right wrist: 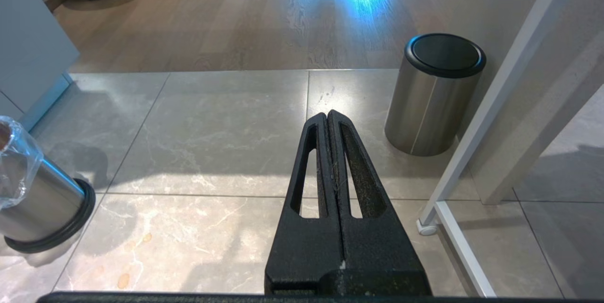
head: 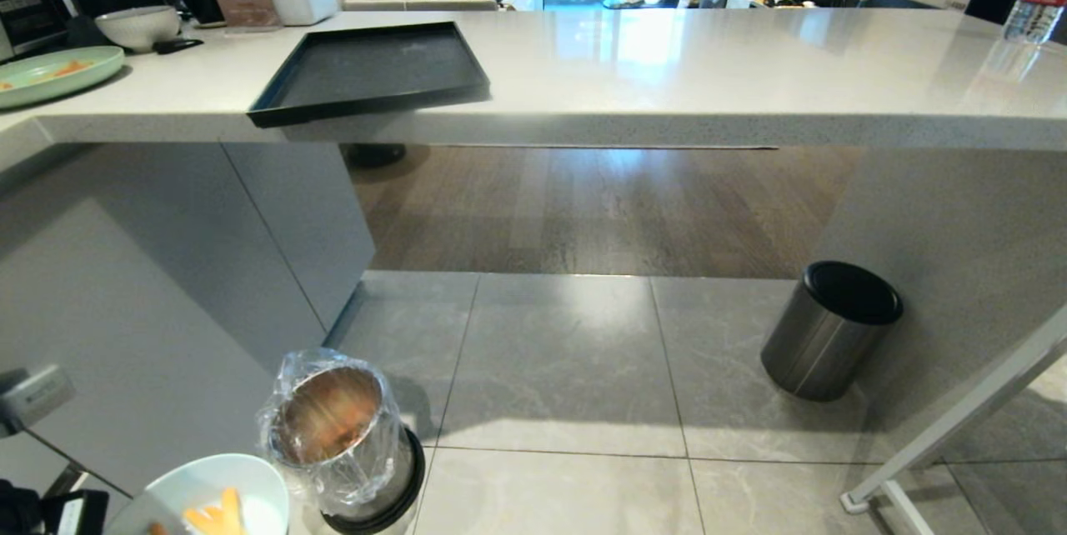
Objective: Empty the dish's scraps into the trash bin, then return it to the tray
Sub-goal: Move the bowl over the trash can
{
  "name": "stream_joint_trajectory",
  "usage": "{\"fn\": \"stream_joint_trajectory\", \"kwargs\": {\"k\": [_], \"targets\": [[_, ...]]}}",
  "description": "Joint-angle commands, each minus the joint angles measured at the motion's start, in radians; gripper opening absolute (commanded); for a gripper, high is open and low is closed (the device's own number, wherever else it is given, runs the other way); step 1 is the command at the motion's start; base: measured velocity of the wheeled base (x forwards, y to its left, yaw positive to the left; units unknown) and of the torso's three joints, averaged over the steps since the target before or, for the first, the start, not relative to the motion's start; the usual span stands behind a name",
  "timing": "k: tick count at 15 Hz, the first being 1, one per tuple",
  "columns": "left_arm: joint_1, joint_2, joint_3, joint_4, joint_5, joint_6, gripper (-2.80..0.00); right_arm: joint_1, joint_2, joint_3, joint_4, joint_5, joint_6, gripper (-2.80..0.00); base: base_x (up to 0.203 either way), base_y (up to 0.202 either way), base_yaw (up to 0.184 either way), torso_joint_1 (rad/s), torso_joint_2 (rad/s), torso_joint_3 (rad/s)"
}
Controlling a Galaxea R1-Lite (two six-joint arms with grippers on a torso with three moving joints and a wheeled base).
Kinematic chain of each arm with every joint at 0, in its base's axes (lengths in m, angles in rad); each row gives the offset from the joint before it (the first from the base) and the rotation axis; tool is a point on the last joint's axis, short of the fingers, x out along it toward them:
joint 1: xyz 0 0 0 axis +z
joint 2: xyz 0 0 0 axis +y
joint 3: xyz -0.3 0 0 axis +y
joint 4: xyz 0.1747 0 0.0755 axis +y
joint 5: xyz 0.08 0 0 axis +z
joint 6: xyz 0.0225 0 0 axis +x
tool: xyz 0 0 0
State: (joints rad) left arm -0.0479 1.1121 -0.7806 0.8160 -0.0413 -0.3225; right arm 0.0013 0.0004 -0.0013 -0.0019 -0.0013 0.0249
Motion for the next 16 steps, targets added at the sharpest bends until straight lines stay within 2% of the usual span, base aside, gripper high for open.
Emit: {"fn": "stream_joint_trajectory", "kwargs": {"k": [1, 4, 16], "targets": [[0.000, 0.002, -0.002, 0.005, 0.001, -0.003, -2.80, 0.000, 0.000, 0.000, 0.000, 0.000, 0.000, -2.80, 0.000, 0.000, 0.000, 0.000, 0.00, 0.000], [0.000, 0.002, -0.002, 0.005, 0.001, -0.003, -2.80, 0.000, 0.000, 0.000, 0.000, 0.000, 0.000, -2.80, 0.004, -0.012, 0.071, 0.002, 0.00, 0.002], [0.000, 0.003, -0.008, 0.003, -0.002, -0.003, -2.80, 0.000, 0.000, 0.000, -0.001, 0.000, 0.000, -2.80, -0.001, -0.008, 0.171, 0.002, 0.00, 0.003]]}}
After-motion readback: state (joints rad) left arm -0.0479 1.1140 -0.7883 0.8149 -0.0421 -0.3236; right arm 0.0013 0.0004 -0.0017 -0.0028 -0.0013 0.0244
